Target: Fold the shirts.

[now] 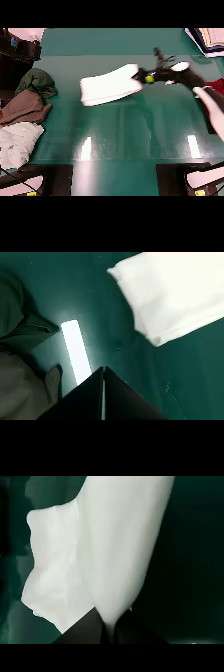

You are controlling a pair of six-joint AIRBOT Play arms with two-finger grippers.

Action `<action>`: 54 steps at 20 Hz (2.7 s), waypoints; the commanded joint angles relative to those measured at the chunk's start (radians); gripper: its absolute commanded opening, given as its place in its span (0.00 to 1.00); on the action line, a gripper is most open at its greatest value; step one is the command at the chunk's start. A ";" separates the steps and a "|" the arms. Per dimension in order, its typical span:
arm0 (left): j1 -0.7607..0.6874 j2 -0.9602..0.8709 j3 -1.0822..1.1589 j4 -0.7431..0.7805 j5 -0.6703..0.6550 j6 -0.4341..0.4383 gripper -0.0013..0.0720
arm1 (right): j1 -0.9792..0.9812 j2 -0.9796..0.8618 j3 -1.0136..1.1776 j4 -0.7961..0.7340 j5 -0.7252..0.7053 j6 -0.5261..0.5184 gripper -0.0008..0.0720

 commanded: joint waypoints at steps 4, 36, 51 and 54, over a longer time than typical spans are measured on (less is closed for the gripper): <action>0.001 0.000 0.000 -0.003 -0.001 0.000 0.05 | -0.425 0.155 0.003 -0.127 -0.023 -0.001 0.03; 0.001 0.000 0.000 -0.082 -0.055 0.000 0.05 | -0.845 0.511 -0.005 -0.726 0.169 0.233 0.03; 0.001 0.000 0.000 -0.083 -0.083 0.013 0.06 | -0.863 0.532 -0.221 -1.135 0.446 0.418 0.72; 0.001 0.000 0.000 -0.083 -0.051 0.018 0.06 | -0.863 0.603 -0.222 -1.054 0.418 0.438 0.71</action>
